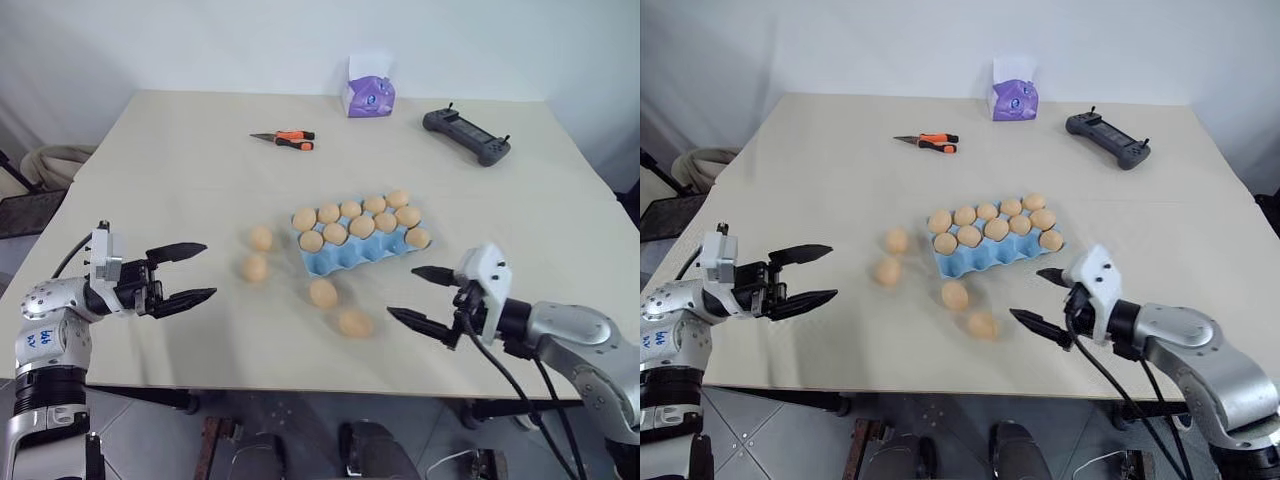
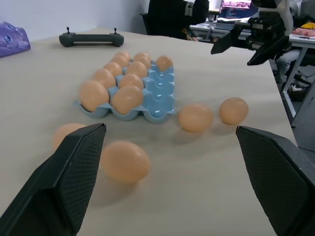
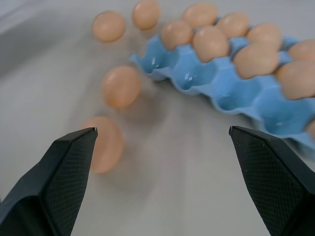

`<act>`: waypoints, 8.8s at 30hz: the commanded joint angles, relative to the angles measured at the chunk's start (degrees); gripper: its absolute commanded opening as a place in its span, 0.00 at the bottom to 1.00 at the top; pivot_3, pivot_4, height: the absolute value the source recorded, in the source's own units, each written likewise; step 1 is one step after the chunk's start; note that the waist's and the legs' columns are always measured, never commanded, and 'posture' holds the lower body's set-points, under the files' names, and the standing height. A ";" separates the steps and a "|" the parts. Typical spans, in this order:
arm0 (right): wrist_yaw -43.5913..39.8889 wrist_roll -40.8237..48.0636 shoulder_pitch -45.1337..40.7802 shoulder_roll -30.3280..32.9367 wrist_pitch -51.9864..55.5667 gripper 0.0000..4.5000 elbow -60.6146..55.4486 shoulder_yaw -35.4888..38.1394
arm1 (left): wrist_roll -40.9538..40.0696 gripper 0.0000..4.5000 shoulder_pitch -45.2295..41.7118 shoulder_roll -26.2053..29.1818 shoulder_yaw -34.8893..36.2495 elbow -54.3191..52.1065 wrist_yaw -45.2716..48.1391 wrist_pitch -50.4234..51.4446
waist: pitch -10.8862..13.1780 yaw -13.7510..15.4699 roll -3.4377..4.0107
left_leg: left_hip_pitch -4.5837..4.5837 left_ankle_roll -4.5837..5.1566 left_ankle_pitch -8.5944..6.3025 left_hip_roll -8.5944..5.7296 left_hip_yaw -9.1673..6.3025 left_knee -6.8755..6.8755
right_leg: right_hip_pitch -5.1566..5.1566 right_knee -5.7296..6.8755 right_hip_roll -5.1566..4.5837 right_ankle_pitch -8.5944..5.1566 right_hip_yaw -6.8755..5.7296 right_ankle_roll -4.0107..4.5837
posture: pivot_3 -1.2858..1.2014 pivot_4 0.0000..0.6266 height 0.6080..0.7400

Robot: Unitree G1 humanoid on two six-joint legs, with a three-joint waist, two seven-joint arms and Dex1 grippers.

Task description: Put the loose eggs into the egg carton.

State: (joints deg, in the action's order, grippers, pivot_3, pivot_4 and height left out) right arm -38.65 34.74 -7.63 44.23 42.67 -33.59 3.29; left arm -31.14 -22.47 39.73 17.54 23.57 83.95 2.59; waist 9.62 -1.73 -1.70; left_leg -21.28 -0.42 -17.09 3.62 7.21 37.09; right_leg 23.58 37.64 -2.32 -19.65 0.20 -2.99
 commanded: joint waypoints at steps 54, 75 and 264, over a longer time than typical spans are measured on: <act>0.60 -20.47 -30.05 -11.79 -12.85 0.40 33.43 -8.88 | -1.68 1.00 1.28 -1.00 1.66 -3.72 -2.75 -2.18 | 0.01 -0.67 0.01 | -0.19 0.02 -0.03 0.00 -0.04 0.01 | 0.15 -0.01 -0.02 -0.01 -0.13 0.03 | 0.52 0.24 1.00; -2.57 -24.54 -29.05 -12.47 -16.97 0.46 39.77 -9.14 | -1.87 1.00 2.26 -0.87 2.73 -4.98 -4.54 -2.47 | 0.02 -1.52 0.03 | -0.18 0.00 -0.01 0.01 -0.06 0.02 | 0.14 0.05 -0.03 -0.01 -0.14 0.03 | 0.52 0.24 1.00; -24.40 1.59 6.32 -0.10 -25.62 1.00 24.41 17.77 | 5.59 0.99 20.13 -13.76 -8.60 -43.22 -39.09 13.85 | 0.21 0.18 0.13 | 0.14 0.06 0.21 -0.12 -0.12 0.05 | -0.31 -0.14 0.04 0.25 0.08 -0.19 | 0.52 0.24 1.00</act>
State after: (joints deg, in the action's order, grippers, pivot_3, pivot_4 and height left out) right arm -62.39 36.18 -0.82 43.09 17.47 -8.88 20.38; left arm -24.23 -3.46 25.15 6.74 -16.65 45.29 16.47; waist 9.84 -1.55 -1.57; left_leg -21.15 -0.33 -16.89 3.50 7.07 37.15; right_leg 23.27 37.48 -2.30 -19.39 0.27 -3.16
